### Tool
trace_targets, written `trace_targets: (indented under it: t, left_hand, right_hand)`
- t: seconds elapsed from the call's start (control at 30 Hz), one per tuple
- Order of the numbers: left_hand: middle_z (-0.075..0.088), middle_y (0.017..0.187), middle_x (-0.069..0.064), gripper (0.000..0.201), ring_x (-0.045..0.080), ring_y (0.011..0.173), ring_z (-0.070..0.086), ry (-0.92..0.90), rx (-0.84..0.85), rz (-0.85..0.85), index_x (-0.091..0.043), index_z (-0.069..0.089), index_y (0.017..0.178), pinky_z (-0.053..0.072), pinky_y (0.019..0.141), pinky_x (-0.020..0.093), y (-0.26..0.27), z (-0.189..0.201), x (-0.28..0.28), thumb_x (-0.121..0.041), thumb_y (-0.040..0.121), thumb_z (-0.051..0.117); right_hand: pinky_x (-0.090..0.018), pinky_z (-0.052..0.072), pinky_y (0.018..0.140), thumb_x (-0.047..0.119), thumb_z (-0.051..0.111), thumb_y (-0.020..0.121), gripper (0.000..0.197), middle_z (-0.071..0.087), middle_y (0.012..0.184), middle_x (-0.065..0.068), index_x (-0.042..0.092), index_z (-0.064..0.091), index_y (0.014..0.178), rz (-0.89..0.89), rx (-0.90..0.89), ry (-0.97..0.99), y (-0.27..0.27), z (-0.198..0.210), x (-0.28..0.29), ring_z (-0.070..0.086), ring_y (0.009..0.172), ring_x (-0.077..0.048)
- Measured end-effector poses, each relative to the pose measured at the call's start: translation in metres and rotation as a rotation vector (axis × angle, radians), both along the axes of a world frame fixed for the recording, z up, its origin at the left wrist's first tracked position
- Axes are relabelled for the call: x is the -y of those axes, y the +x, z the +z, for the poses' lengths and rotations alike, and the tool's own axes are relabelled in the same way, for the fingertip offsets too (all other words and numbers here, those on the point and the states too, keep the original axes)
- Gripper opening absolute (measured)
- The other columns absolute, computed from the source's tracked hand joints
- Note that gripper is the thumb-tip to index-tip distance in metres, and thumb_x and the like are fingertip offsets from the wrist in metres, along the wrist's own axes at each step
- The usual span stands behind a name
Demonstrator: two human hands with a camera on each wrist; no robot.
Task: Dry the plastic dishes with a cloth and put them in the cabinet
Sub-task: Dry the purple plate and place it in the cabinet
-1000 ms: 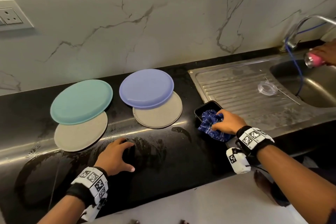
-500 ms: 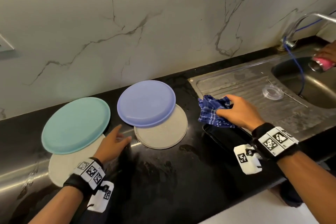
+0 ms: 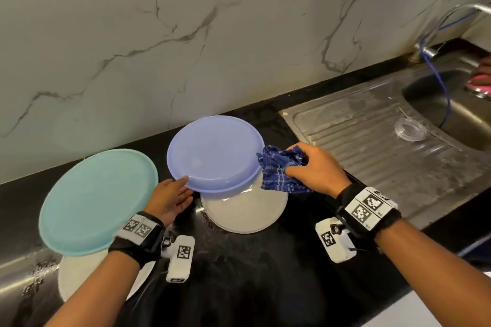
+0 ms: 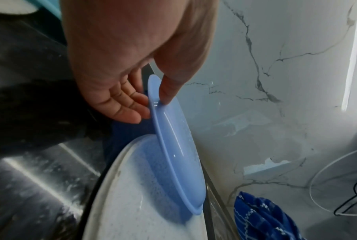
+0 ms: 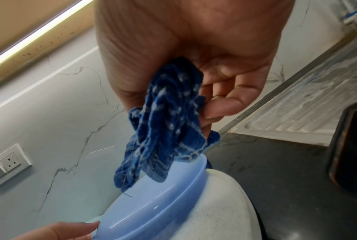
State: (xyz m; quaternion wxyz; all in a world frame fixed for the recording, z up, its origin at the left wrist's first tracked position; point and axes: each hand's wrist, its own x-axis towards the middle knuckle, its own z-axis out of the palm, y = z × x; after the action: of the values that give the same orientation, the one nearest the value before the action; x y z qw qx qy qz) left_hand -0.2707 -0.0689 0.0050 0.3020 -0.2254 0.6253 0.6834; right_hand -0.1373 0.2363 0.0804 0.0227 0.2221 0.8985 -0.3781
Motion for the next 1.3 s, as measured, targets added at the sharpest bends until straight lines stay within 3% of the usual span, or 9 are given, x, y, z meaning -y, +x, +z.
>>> trace_targets:
  t: [0.07, 0.17, 0.23, 0.37, 0.5, 0.7, 0.9, 1.1, 1.3]
  left_hand:
    - [0.065, 0.108, 0.010, 0.014, 0.019, 0.090, 0.062, 0.007, 0.000, 0.020, -0.014, 0.059, 0.112, 0.052, 0.077, 0.032, -0.002, 0.000, -0.002, -0.018, 0.098, 0.059]
    - [0.067, 0.116, 0.011, 0.006, 0.025, 0.104, 0.065, 0.090, -0.029, 0.020, -0.016, 0.060, 0.104, 0.054, 0.086, 0.040, -0.004, 0.004, -0.004, -0.017, 0.101, 0.055]
    - [0.068, 0.119, 0.011, 0.014, 0.027, 0.109, 0.065, 0.164, -0.067, 0.026, -0.015, 0.059, 0.113, 0.055, 0.091, 0.044, -0.003, 0.009, -0.006, -0.016, 0.103, 0.050]
    - [0.069, 0.123, 0.010, 0.031, 0.026, 0.108, 0.068, 0.267, -0.179, 0.061, -0.011, 0.054, 0.133, 0.061, 0.081, 0.039, 0.003, 0.025, -0.005, -0.018, 0.103, 0.049]
    - [0.067, 0.124, 0.013, 0.036, 0.027, 0.104, 0.069, 0.235, -0.265, 0.045, -0.008, 0.053, 0.135, 0.061, 0.079, 0.040, 0.020, 0.043, 0.007, -0.019, 0.101, 0.052]
    - [0.070, 0.115, 0.009, 0.033, 0.020, 0.088, 0.071, 0.219, -0.322, 0.025, -0.009, 0.058, 0.130, 0.062, 0.074, 0.035, 0.087, 0.054, 0.042, -0.016, 0.099, 0.050]
    - [0.071, 0.112, 0.007, 0.035, 0.017, 0.081, 0.071, 0.173, -0.235, 0.087, -0.015, 0.059, 0.132, 0.060, 0.067, 0.032, 0.178, 0.027, 0.078, -0.016, 0.098, 0.051]
    - [0.070, 0.120, 0.008, 0.033, 0.022, 0.094, 0.069, 0.119, -0.153, 0.099, -0.022, 0.060, 0.131, 0.057, 0.079, 0.036, 0.263, 0.010, 0.091, -0.017, 0.101, 0.048]
    - [0.071, 0.118, 0.006, 0.029, 0.023, 0.097, 0.071, -0.018, -0.100, 0.125, -0.021, 0.062, 0.128, 0.058, 0.076, 0.037, 0.312, -0.008, 0.099, -0.018, 0.104, 0.046]
  right_hand:
    - [-0.040, 0.055, 0.081, 0.061, 0.056, 0.054, 0.055, 0.069, 0.094, 0.013, 0.039, 0.061, 0.103, 0.001, 0.003, 0.004, -0.003, 0.000, 0.003, 0.066, 0.085, -0.012]
    - [-0.039, 0.055, 0.081, 0.057, 0.061, 0.060, 0.048, 0.069, 0.094, 0.012, 0.038, 0.061, 0.104, 0.009, 0.001, 0.002, -0.007, 0.001, 0.003, 0.066, 0.085, -0.012]
    - [-0.039, 0.055, 0.082, 0.047, 0.068, 0.070, 0.038, 0.069, 0.095, 0.012, 0.037, 0.061, 0.106, 0.011, -0.002, -0.001, -0.008, 0.002, 0.002, 0.065, 0.086, -0.012]
    - [-0.032, 0.052, 0.080, 0.038, 0.072, 0.076, 0.038, 0.068, 0.102, 0.013, 0.038, 0.060, 0.112, 0.023, -0.048, 0.000, -0.006, 0.005, 0.003, 0.065, 0.091, -0.012]
    - [-0.032, 0.051, 0.083, 0.031, 0.072, 0.079, 0.044, 0.067, 0.108, 0.014, 0.040, 0.057, 0.119, 0.060, -0.152, -0.017, -0.002, 0.012, 0.010, 0.065, 0.094, -0.011]
    - [-0.033, 0.053, 0.087, 0.025, 0.069, 0.080, 0.043, 0.067, 0.106, 0.017, 0.041, 0.057, 0.119, 0.128, -0.227, -0.086, 0.016, 0.018, 0.026, 0.065, 0.094, -0.005]
    - [-0.038, 0.054, 0.087, 0.033, 0.066, 0.076, 0.046, 0.069, 0.107, 0.012, 0.046, 0.056, 0.120, 0.238, -0.142, -0.056, 0.049, -0.005, 0.055, 0.066, 0.092, -0.016]
    - [-0.038, 0.052, 0.091, 0.038, 0.063, 0.077, 0.058, 0.062, 0.119, 0.012, 0.049, 0.046, 0.132, 0.436, -0.028, 0.048, 0.099, -0.036, 0.084, 0.062, 0.107, -0.017]
    - [-0.039, 0.052, 0.081, 0.047, 0.059, 0.081, 0.060, 0.055, 0.121, 0.004, 0.043, 0.041, 0.138, 0.598, 0.039, 0.264, 0.133, -0.057, 0.103, 0.059, 0.107, -0.025]
